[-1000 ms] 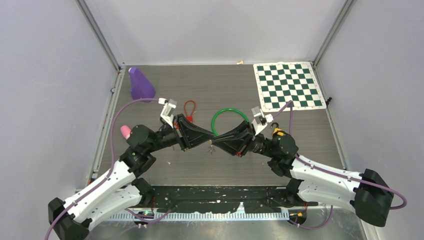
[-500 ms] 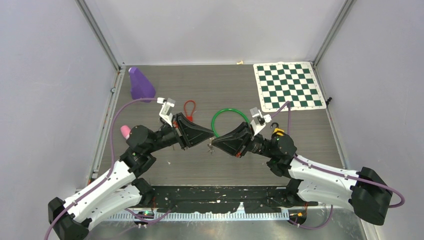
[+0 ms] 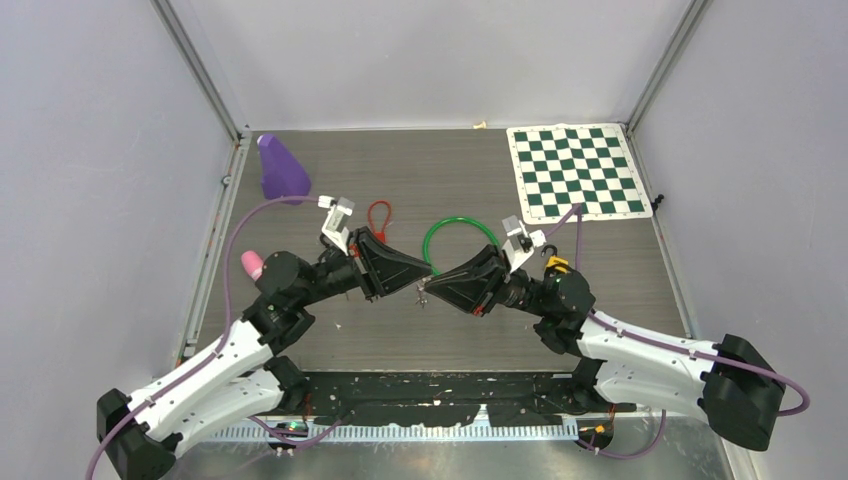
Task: Unlock with the key
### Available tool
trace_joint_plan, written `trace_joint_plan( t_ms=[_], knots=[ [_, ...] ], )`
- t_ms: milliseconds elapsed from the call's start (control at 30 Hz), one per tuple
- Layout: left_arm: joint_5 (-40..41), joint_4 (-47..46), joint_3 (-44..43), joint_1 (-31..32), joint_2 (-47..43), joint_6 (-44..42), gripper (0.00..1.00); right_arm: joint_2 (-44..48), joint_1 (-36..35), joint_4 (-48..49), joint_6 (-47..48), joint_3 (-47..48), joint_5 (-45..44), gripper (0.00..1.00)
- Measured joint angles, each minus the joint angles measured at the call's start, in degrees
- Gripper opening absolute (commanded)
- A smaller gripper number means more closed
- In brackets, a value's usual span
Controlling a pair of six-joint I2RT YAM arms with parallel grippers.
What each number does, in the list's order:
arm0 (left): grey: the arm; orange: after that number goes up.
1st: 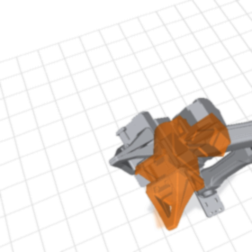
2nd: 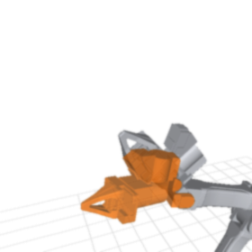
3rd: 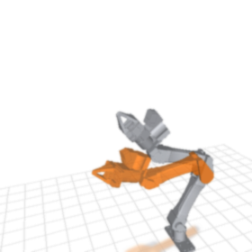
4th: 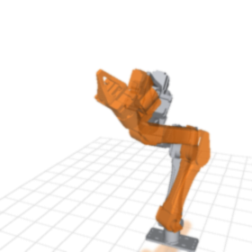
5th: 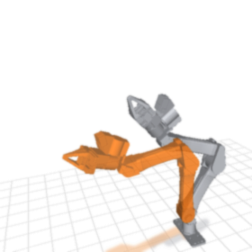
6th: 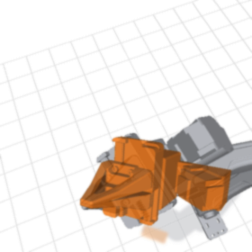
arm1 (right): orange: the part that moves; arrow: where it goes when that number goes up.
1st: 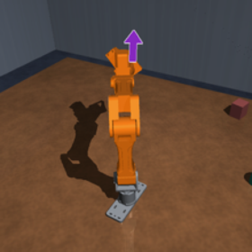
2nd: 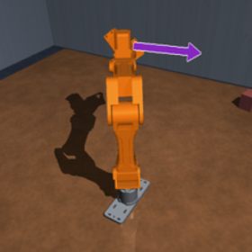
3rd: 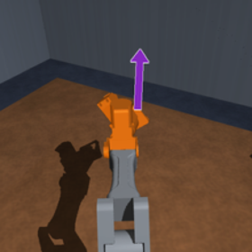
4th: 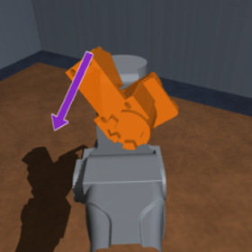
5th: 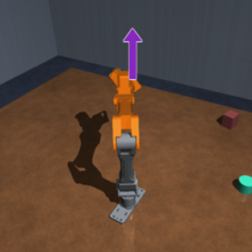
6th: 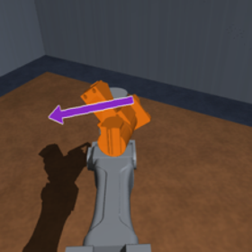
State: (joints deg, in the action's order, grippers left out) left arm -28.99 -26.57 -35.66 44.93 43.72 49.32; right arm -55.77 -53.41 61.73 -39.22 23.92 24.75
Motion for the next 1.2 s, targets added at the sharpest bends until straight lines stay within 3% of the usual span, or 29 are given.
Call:
trace_joint_plan(
  t_ms=[200,400,600,767,833,967,1200],
  knots=[
    [0.02,-0.26,0.00,0.50,0.79,0.02,0.00,0.31,0.02,0.09,0.02,-0.26,0.15,0.06],
    [0.04,-0.52,0.00,0.85,0.85,-0.02,0.01,0.81,0.02,0.15,0.09,-0.63,0.09,0.05],
    [2.64,6.58,-2.36,1.27,0.90,-3.63,0.50,3.89,0.39,-3.82,1.46,-2.91,-2.01,0.06],
    [10.23,19.50,-11.21,1.31,3.32,-9.66,0.74,11.69,1.95,-13.07,3.30,-7.30,-6.71,0.05],
    [14.03,25.07,-15.74,1.31,6.78,-11.30,0.80,15.89,2.32,-17.35,4.11,-9.05,-8.98,0.05],
    [21.16,35.04,-23.39,1.31,16.09,-12.61,0.82,25.66,2.60,-27.67,5.70,-11.80,-14.25,0.06],
    [30.53,48.96,-31.52,1.31,40.57,-12.44,0.73,40.41,2.62,-41.55,7.17,-14.21,-21.07,0.05]
  ],
)
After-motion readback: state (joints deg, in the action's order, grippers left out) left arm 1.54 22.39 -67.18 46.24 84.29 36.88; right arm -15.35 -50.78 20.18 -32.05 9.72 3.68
